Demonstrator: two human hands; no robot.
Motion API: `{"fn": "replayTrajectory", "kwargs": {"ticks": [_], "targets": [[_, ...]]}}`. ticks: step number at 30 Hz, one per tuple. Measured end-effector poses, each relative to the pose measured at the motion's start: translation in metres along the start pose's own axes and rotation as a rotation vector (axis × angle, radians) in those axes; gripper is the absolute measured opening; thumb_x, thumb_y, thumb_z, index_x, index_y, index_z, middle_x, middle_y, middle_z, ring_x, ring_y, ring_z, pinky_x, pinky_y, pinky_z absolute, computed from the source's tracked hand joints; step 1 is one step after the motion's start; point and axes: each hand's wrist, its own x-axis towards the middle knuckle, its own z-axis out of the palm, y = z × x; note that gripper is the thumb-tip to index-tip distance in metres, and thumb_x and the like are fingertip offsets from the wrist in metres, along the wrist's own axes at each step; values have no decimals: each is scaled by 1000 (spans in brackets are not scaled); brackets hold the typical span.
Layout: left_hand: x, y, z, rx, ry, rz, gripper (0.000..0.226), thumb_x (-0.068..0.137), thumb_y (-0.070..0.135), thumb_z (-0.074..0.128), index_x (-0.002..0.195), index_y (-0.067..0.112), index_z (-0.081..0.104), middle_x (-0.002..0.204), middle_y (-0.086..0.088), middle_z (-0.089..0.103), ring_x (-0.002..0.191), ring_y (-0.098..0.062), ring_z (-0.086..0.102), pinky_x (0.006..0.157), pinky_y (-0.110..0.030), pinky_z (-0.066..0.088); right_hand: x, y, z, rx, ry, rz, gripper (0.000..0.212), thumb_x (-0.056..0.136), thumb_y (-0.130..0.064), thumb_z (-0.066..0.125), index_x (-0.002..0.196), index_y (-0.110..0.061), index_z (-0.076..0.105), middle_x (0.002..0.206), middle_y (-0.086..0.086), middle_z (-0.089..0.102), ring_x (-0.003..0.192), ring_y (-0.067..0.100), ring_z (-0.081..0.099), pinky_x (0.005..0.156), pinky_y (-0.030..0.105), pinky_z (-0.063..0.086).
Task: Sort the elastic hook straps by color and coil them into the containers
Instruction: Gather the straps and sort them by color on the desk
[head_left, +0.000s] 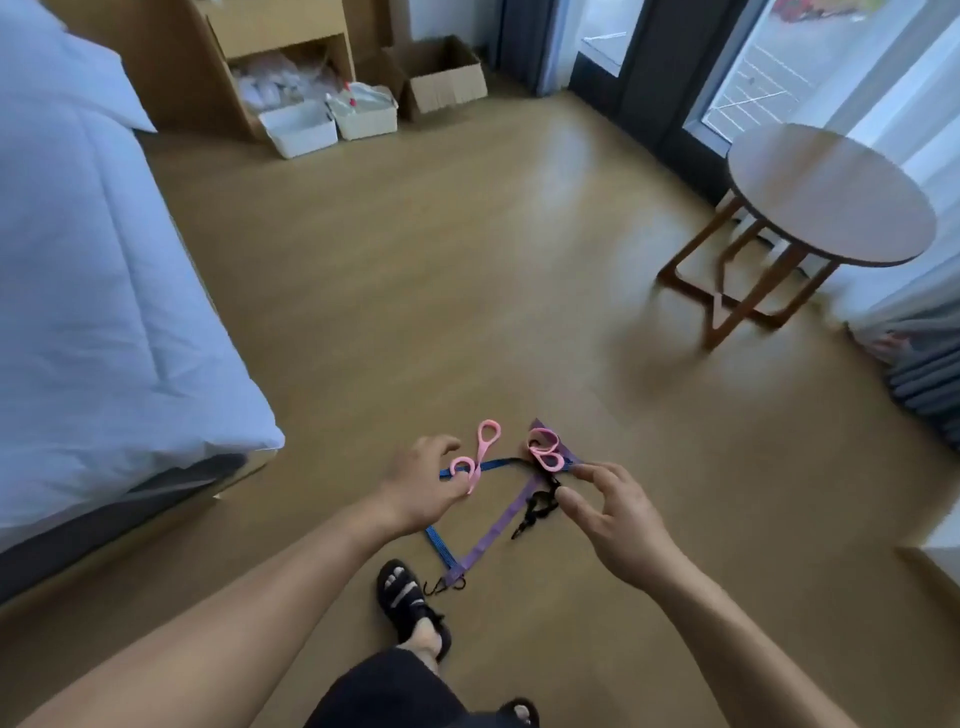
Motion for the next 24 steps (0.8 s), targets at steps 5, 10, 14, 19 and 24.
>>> {"fn": "replayTrajectory", "kwargs": {"ticks": [5,10,14,19,24], "targets": [[77,-25,3,-81,-35,-129,46,92,34,62,133,14,53,134,-4,53,112,-13,50,92,-23,38,92,13,36,-16,-113,98,45,95,-44,57,133,-20,56,135,-6,52,122,10,46,93,20,32],[171,-70,45,-81,-58,-284,41,94,23,59,133,12,54,133,-6,55,118,-18,53,91,-20,36,204,63,105,51,-240,242,52,96,-46,54,138,-15,53,138,1,55,123,16,52,97,28,41],[252,-124,103,-125,-35,-403,38,95,21,57,132,13,55,131,-5,57,118,-20,54,98,-26,41,302,121,182,108,-275,352,51,96,-41,53,137,-10,53,135,4,59,120,20,55,95,31,43],[349,-205,191,-227,-20,-498,24,93,23,58,117,20,58,113,4,60,105,-19,59,94,-32,47,412,209,291,-1,-363,379,53,96,-42,50,139,-11,50,140,5,56,127,24,52,98,33,41],[421,-285,267,-291,-31,-507,14,92,26,61,94,34,50,95,18,54,97,-15,58,87,-32,48,491,283,392,-26,-372,381,28,97,-39,48,100,-12,54,89,0,57,92,26,57,64,31,36]]}}
